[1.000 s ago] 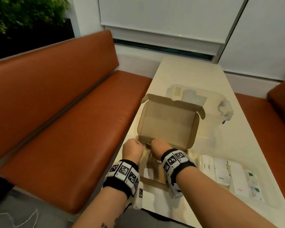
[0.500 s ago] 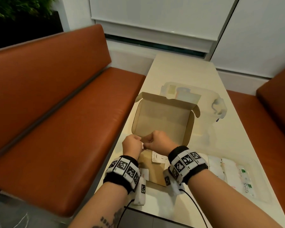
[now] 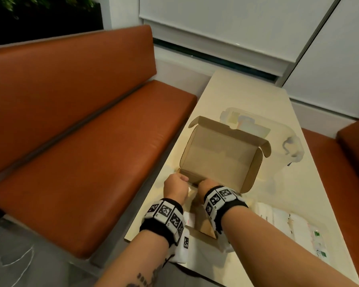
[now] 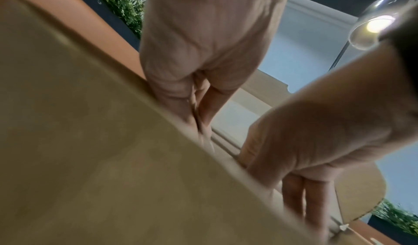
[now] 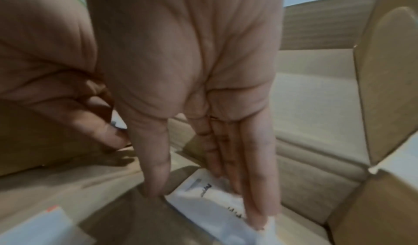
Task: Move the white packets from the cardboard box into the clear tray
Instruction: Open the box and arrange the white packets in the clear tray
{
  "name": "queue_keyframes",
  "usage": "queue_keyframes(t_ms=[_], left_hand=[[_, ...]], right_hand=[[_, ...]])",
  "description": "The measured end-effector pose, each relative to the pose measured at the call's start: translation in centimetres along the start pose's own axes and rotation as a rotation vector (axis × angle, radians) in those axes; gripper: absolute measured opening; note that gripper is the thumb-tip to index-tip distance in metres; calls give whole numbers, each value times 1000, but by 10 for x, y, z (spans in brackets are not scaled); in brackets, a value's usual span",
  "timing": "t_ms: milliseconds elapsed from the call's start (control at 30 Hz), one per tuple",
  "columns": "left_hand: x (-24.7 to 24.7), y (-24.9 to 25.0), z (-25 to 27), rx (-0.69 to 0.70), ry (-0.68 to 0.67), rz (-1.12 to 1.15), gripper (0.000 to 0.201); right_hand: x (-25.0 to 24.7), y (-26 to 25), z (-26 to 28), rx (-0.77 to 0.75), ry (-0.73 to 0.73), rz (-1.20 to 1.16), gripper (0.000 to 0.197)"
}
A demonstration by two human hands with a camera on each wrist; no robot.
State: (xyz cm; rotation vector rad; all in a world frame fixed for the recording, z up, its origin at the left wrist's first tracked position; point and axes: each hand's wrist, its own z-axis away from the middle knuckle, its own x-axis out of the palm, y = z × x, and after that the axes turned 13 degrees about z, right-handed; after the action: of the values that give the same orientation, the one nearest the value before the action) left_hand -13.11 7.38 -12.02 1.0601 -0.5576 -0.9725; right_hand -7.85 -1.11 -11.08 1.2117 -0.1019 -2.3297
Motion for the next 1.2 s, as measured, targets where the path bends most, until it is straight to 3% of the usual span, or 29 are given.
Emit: queue_keyframes(t_ms=[100,333,467,667,800,933,1067,1200], left_hand=[[-2,-1,0,6,-5,-9,40],[-3,-1,-1,-18,-15,-27,40],[-4,-3,0,-31,-29,-19,41],[-1,-11,0,-25,-53,-40,36],[1,-11,2,-21,-59,-65,36],[0,-10,3,-25,-68,-79,36],[0,-11,4,-24,-122,-30,20],[0,-7,7,-51,-144,120,21]], right_hand=[[1,-4,-4,38,-14,-24,44],[11,-5,-5,71,83,-148,39],[15,4,-2,9,119,-222,45],[23,21,8,-44,183,-210,36],[23,18,14,-76,160,-216,41],[23,20,19,-71,144,-347,41],[10,23,23,-139,118,-607,20],[-7,24,29,-172,188,-869,32]])
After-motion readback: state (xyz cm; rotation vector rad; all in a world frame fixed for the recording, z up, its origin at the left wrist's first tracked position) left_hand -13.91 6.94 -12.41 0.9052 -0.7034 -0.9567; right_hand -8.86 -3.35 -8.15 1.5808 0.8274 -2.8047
